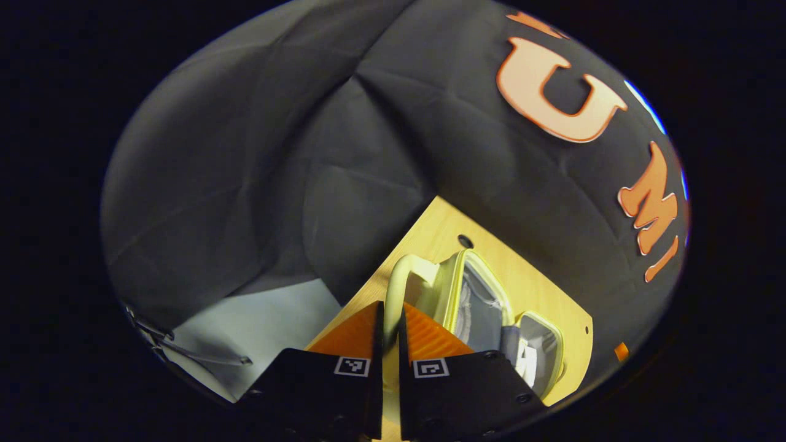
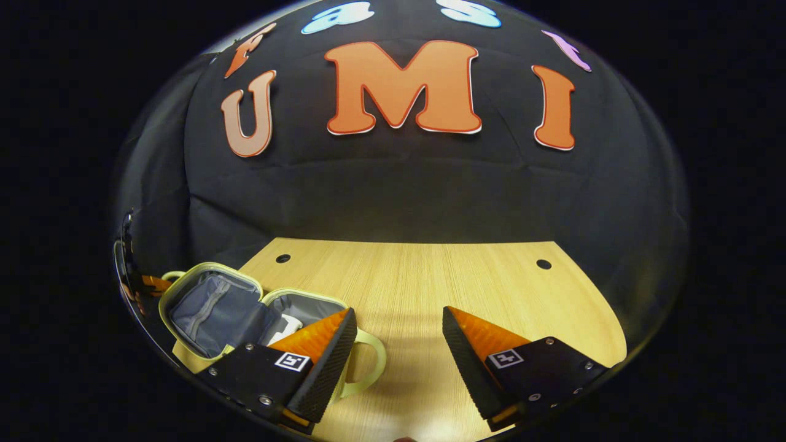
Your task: First open the suitcase, pack the skin care products into it, and then close the suitcase.
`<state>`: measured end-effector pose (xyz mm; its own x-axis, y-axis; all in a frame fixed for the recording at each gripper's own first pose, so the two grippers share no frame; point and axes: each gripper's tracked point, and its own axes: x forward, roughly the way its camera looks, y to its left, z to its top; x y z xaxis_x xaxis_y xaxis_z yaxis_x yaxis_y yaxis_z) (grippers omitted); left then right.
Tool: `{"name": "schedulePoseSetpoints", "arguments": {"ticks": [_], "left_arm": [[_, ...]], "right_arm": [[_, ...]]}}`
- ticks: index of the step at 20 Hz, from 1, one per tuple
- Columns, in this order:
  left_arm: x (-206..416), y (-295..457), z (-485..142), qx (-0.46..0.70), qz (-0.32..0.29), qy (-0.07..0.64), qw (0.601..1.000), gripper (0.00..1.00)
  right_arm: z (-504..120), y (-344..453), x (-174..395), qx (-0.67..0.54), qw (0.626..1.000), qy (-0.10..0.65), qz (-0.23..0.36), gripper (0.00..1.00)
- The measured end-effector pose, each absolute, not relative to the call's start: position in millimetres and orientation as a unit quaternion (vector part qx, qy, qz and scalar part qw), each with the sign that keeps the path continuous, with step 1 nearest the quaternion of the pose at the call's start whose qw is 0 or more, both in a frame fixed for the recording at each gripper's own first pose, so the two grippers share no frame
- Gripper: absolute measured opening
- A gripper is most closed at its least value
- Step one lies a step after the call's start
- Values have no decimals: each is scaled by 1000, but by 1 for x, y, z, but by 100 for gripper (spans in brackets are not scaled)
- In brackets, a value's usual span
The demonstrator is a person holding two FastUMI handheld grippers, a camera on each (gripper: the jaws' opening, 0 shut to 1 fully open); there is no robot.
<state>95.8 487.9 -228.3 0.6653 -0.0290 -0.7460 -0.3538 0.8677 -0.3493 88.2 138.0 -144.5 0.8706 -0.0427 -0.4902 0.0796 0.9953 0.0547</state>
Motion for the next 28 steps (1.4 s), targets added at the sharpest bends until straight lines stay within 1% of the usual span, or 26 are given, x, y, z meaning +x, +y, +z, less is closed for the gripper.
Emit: {"name": "schedulePoseSetpoints", "arguments": {"ticks": [2,6,10,14,19,22,25,28], "left_arm": [[101,473,-188,-235,78,373,894,12],[107,426,-130,-223,37,330,916,12],[114,370,-85,-202,-12,304,931,12],[114,315,-57,-186,-46,293,937,12],[109,248,-40,-165,-84,280,942,12],[110,193,-38,-165,-112,276,940,12],[103,132,-52,-159,-149,285,933,12],[88,72,-80,-137,-188,313,921,12]], "right_arm": [[-134,135,87,23,971,237,-26,90],[-115,128,85,9,978,209,-22,91],[-99,112,85,21,982,186,-27,91],[-86,89,84,28,985,164,-39,90],[-83,67,79,35,986,156,-46,90],[-84,55,76,31,986,156,-46,90],[-85,45,72,35,986,158,-44,90],[-86,33,67,34,986,159,-45,90]]}}
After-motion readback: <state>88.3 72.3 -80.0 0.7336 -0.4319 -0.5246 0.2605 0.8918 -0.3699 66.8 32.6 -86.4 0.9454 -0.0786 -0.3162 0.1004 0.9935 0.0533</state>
